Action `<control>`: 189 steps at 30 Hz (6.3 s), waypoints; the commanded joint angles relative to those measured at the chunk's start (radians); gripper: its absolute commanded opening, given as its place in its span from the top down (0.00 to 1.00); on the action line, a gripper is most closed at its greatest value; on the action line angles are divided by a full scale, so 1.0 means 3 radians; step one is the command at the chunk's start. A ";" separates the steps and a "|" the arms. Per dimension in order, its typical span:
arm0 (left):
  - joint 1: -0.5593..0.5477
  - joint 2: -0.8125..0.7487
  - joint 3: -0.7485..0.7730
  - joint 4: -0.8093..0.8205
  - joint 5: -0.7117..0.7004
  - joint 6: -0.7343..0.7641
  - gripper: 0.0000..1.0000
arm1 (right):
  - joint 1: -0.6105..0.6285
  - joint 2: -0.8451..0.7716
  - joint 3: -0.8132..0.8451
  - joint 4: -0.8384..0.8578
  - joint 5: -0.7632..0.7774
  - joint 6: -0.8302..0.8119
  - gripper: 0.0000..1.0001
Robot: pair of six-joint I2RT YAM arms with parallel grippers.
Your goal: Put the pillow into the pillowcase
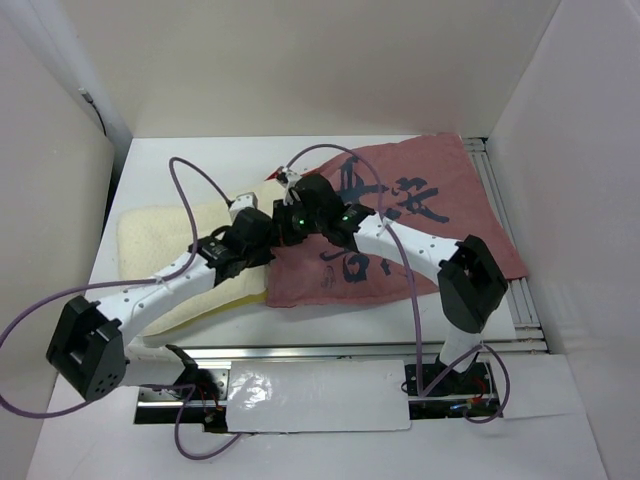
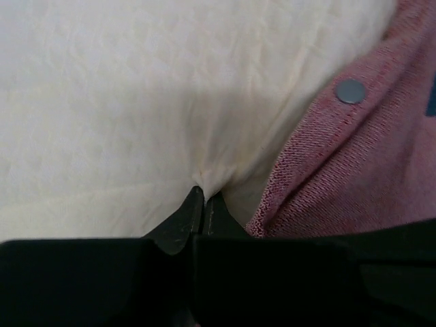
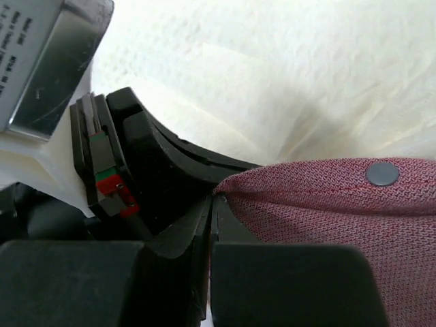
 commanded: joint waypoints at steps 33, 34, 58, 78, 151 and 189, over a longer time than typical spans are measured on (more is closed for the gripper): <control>0.1001 0.0893 0.0955 0.0090 0.0354 0.0676 0.00 | -0.0425 0.0911 0.1557 -0.0937 0.1566 -0.1620 0.38; 0.1001 0.0995 0.0995 0.0141 0.0396 0.0722 0.00 | -0.0460 0.0993 0.1644 -0.0968 0.1565 -0.1621 0.38; 0.1001 0.0848 0.0530 0.1087 0.0830 0.0866 1.00 | -0.0082 0.1322 0.2498 -0.1356 0.1926 -0.1386 0.98; 0.0061 0.0729 0.1168 0.1114 -0.0958 -0.0790 1.00 | -0.0348 0.1004 0.1890 0.0223 -0.0127 0.0863 1.00; 0.0004 0.0310 -0.0217 0.1548 0.0279 0.0651 0.44 | -0.0169 0.1475 0.1762 -0.0405 0.0696 0.0528 0.75; -0.0257 -0.0313 -0.0871 0.1353 0.0289 0.1362 1.00 | 0.0148 -0.0550 -0.0585 -0.1495 0.2030 0.0071 0.22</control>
